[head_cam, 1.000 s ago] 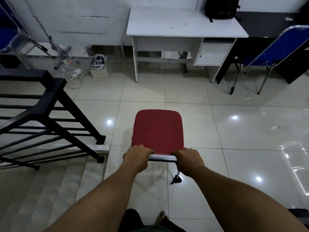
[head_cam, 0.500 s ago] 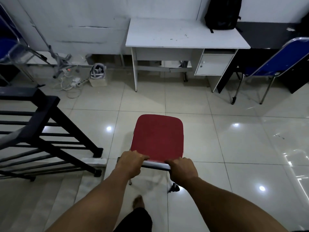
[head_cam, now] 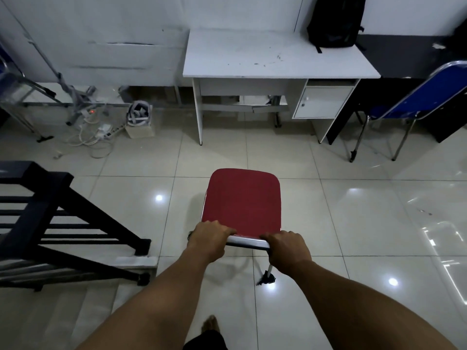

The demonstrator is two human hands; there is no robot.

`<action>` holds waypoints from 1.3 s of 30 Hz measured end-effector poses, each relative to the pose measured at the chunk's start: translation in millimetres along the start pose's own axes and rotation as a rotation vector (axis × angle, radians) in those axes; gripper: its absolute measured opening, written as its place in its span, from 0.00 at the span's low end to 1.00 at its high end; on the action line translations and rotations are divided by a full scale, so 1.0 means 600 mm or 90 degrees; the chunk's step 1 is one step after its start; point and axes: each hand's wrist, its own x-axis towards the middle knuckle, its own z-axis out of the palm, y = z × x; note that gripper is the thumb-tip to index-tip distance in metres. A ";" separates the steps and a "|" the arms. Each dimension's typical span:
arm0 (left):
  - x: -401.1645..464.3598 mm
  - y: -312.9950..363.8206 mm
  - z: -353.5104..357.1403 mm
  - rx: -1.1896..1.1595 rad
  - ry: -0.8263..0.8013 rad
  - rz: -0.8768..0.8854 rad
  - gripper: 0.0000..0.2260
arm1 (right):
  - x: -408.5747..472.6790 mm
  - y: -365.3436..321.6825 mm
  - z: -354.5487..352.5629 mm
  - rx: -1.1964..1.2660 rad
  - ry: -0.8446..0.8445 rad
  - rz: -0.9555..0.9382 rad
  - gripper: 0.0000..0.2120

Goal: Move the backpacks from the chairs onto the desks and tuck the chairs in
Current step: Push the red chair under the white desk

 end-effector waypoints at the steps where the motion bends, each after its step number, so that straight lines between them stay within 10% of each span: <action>1: 0.010 -0.004 -0.004 0.003 -0.003 0.002 0.26 | 0.009 0.002 -0.003 -0.003 -0.002 0.003 0.19; 39: 0.507 -0.066 -0.151 -0.014 -0.010 -0.094 0.25 | 0.479 0.249 -0.152 -0.020 0.034 -0.090 0.14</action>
